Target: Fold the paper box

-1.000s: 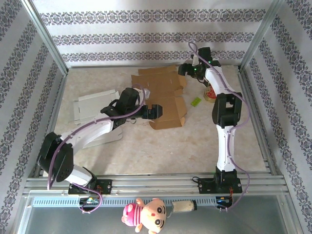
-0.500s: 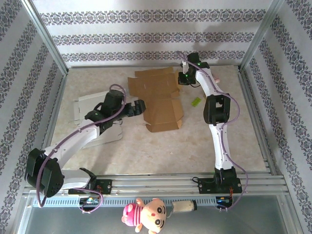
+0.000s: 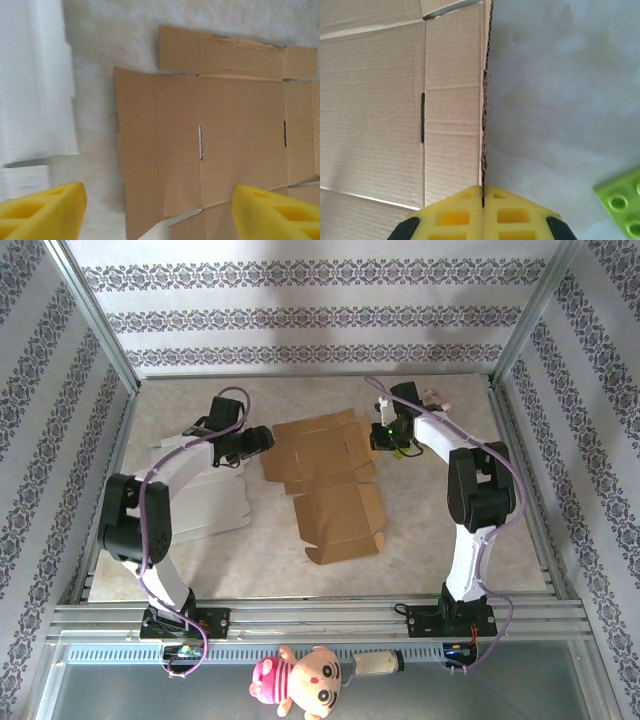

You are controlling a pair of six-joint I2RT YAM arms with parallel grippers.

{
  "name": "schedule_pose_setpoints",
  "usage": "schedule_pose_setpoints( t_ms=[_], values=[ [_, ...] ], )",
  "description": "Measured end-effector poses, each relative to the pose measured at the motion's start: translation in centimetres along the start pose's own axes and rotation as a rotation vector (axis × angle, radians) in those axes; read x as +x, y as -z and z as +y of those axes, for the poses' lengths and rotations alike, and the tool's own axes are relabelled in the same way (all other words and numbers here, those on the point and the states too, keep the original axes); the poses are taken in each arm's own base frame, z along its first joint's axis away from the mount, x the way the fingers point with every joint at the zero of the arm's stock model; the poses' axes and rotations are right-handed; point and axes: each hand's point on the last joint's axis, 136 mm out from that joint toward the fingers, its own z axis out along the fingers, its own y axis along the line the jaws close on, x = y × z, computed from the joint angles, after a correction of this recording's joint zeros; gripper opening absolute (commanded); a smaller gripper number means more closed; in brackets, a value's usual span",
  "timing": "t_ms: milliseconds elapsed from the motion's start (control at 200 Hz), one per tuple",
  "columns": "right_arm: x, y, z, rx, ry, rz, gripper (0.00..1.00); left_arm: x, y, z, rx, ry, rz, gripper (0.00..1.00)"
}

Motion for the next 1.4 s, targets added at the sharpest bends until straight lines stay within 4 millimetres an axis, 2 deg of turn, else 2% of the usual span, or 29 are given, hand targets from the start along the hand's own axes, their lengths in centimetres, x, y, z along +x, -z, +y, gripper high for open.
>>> schedule_pose_setpoints(
  t_ms=[140,265,375,420,470,545,645,734,814,884,994,1099,1159,1214,1309,1399],
  values=[
    [1.8,-0.7,-0.7,0.011,-0.016,0.010,0.00,2.2,-2.5,0.6,-0.009,0.025,0.087,0.72],
    [1.6,-0.4,-0.5,0.007,-0.013,-0.020,0.00,3.1,-3.7,0.6,-0.001,0.040,0.111,0.73],
    [1.4,0.1,-0.3,0.004,-0.008,-0.042,0.00,3.7,-5.7,0.2,0.053,0.059,0.142,0.66],
    [1.3,0.2,-0.3,0.003,-0.006,-0.049,0.00,4.1,-6.7,0.6,0.052,0.072,0.157,0.61],
    [1.2,0.3,-0.3,0.002,-0.004,-0.056,0.00,3.7,-6.6,0.5,0.072,0.095,0.155,0.53],
    [1.4,0.3,-0.3,0.003,-0.007,-0.060,0.00,3.1,-6.9,-0.1,0.109,0.093,0.132,0.39],
    [1.7,0.4,-0.3,0.003,-0.015,-0.058,0.00,3.7,-7.2,-0.6,0.144,0.091,0.138,0.17],
    [1.8,0.7,-0.3,0.004,-0.030,-0.063,0.24,3.7,-7.2,-1.1,0.177,0.076,0.139,0.00],
    [1.5,1.6,-0.2,0.016,-0.021,-0.085,0.42,3.3,-7.1,-1.8,0.210,0.024,0.127,0.00],
    [0.6,3.3,0.3,0.032,-0.001,-0.131,0.55,3.1,-6.9,-2.3,0.234,-0.036,0.115,0.00],
    [-1.8,7.7,1.8,0.048,0.093,-0.256,0.71,2.4,-6.1,-3.3,0.280,-0.164,0.077,0.00],
    [-4.1,12.4,4.5,0.041,0.322,-0.428,0.85,1.3,-3.9,-5.3,0.352,-0.339,-0.027,0.00],
    [-4.6,14.1,6.4,0.053,0.500,-0.506,0.85,1.0,-2.1,-6.5,0.396,-0.442,-0.100,0.00],
    [-4.4,14.6,8.0,0.064,0.663,-0.541,0.84,0.8,-0.6,-7.7,0.437,-0.533,-0.170,0.00],
    [-3.9,13.9,9.9,0.041,0.863,-0.531,0.81,0.7,1.2,-9.3,0.501,-0.664,-0.277,0.00],
    [-4.0,12.9,9.7,0.030,0.956,-0.491,0.79,1.2,1.6,-9.8,0.541,-0.748,-0.344,0.00]
  ],
)
